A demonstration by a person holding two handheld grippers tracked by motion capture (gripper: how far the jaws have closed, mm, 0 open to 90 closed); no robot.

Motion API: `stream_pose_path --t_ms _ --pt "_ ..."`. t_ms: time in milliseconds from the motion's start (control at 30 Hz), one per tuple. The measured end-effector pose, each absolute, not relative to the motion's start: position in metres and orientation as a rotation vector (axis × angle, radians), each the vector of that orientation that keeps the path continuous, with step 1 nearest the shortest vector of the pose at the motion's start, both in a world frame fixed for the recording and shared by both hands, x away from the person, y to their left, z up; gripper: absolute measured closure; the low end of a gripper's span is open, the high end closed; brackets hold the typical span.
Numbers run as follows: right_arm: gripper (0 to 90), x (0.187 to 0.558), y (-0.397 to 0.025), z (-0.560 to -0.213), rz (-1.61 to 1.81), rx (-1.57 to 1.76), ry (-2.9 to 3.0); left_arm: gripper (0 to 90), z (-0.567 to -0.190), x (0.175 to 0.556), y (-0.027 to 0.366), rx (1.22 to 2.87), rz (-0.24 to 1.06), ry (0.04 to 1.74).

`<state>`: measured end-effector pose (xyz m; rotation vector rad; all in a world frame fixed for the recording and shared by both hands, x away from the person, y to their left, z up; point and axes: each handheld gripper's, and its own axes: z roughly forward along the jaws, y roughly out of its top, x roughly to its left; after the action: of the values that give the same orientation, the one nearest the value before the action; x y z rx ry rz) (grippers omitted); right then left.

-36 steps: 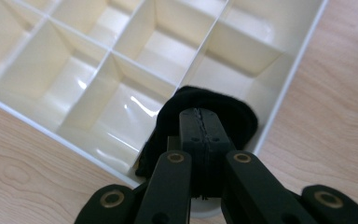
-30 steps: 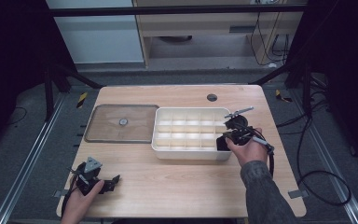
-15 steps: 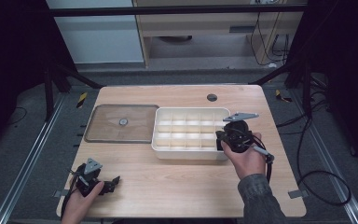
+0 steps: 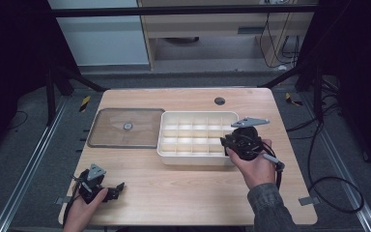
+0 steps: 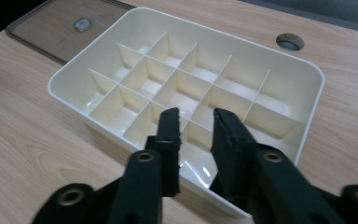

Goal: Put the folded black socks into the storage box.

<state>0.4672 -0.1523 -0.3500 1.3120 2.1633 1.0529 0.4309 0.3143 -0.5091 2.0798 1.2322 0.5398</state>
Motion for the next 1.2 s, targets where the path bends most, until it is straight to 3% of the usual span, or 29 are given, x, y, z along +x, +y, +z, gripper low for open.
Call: stream_pose_path --t_ms 67,233,433,800,1200 --pt "62.9 0.466 -0.152 -0.35 1.052 1.316 2.159 0.0 -0.509 0.431 0.314 2.08 0.54 1.232" --pt "30.9 0.467 -0.151 -0.354 1.033 1.346 2.164 0.0 -0.509 0.431 0.314 2.08 0.54 1.232" --pt "8.2 0.468 -0.153 -0.359 0.978 1.342 2.158 0.0 -0.509 0.431 0.314 2.08 0.54 1.232" --pt "5.1 0.461 -0.171 -0.36 1.001 1.301 2.141 0.0 -0.509 0.431 0.314 2.082 0.539 1.23" --pt "8.7 0.448 -0.204 -0.39 0.937 1.362 2.119 0.0 -0.509 0.43 0.314 2.086 0.538 1.228"
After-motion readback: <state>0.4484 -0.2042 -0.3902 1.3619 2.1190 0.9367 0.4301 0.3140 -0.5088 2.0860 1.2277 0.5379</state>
